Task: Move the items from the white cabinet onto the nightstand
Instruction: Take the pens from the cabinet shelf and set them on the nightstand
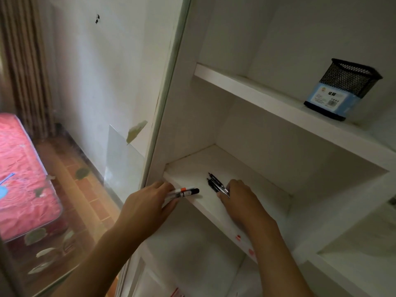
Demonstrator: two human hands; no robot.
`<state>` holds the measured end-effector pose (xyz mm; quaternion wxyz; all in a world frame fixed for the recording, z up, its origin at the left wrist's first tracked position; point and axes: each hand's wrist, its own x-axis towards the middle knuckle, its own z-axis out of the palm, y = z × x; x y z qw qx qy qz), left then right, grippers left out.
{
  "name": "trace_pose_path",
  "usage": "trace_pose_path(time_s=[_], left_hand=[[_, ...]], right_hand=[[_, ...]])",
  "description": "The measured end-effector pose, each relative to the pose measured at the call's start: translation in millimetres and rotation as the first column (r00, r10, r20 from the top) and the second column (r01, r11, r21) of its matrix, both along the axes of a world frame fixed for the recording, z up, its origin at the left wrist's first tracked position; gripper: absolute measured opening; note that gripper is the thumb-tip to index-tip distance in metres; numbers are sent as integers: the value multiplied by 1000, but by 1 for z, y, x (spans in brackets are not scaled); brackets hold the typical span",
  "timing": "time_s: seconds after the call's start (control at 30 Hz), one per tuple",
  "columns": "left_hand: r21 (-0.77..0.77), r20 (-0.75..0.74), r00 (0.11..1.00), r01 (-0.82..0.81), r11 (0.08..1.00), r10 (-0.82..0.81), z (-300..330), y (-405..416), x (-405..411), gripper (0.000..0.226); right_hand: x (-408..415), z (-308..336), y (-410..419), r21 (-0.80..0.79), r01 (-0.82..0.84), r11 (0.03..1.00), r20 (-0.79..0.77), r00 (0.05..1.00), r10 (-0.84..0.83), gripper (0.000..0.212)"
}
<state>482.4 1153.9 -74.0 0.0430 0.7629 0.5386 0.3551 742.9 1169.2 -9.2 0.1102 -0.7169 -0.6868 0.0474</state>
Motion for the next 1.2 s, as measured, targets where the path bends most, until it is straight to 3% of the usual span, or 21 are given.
trace_pose_path(time_s=[0.37, 0.77, 1.2], left_hand=[[13, 44, 999, -1, 1000, 0, 1, 3, 0, 24], [16, 74, 997, 6, 1000, -7, 5, 6, -2, 25], [-26, 95, 993, 76, 997, -73, 6, 8, -13, 28]], right_hand=[[-1, 4, 4, -89, 22, 996, 71, 997, -16, 9], [-9, 9, -1, 21, 27, 999, -148, 989, -24, 3], [-16, 2, -18, 111, 32, 993, -263, 965, -2, 45]])
